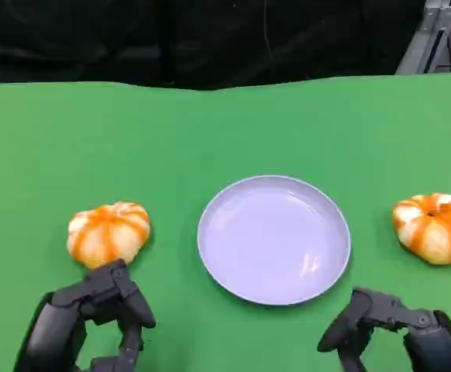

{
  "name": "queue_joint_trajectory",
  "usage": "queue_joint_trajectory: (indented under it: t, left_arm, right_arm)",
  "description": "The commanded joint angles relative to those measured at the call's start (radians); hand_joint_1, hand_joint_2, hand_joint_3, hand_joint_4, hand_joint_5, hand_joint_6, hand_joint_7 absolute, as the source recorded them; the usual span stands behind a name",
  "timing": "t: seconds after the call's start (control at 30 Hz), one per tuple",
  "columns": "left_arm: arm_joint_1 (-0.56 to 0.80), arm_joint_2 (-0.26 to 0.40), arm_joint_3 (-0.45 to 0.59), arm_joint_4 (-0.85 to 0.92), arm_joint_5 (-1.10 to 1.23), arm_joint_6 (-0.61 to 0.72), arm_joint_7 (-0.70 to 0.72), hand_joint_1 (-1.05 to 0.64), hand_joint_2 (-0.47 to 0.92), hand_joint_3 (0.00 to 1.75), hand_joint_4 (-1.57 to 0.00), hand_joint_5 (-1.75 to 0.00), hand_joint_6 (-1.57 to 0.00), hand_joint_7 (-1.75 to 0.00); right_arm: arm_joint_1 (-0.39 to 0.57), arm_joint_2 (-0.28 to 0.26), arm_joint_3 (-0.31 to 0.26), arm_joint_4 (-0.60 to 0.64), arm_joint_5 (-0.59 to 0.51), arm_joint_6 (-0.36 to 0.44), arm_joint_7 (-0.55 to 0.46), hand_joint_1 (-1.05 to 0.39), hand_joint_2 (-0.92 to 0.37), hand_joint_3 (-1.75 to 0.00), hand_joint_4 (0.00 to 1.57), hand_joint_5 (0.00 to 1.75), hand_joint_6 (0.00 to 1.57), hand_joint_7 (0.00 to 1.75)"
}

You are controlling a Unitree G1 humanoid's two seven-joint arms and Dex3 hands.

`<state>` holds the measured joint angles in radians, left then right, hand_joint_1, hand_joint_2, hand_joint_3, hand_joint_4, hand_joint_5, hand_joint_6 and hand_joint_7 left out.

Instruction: Grasp the bread from the table and place it into the plate.

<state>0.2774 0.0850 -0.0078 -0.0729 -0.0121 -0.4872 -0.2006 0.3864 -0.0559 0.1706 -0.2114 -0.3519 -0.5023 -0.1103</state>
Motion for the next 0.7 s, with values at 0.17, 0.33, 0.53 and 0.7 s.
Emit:
queue_joint_trajectory:
  t: [0.17, 0.33, 0.53, 0.7]
  left_arm:
    - [-0.003, 0.014, 0.006, 0.001, 0.001, -0.005, 0.004, -0.03, 0.35, 1.46, -0.81, -1.74, -0.77, -1.56]
    - [-0.002, 0.015, 0.007, 0.0, -0.003, -0.003, 0.002, -0.01, 0.35, 1.47, -0.81, -1.75, -0.77, -1.56]
    - [-0.008, 0.018, 0.015, 0.001, 0.003, 0.007, 0.009, -0.02, 0.37, 1.43, -0.79, -1.74, -0.76, -1.56]
    - [-0.044, 0.053, 0.031, 0.022, 0.037, 0.031, 0.005, -0.05, 0.51, 1.12, -0.76, -1.42, -0.77, -1.16]
  right_arm:
    - [0.001, -0.004, -0.004, -0.003, 0.01, -0.002, -0.003, 0.04, -0.23, -1.42, 0.85, 1.53, 0.87, 1.26]
    - [0.003, -0.003, -0.002, -0.004, 0.01, -0.002, -0.003, 0.04, -0.23, -1.42, 0.85, 1.53, 0.87, 1.26]
    - [0.002, -0.003, -0.002, -0.004, 0.008, -0.002, -0.004, 0.03, -0.24, -1.42, 0.85, 1.53, 0.87, 1.26]
    - [0.002, -0.001, 0.0, -0.007, 0.01, 0.004, -0.001, 0.03, -0.24, -1.42, 0.85, 1.53, 0.87, 1.26]
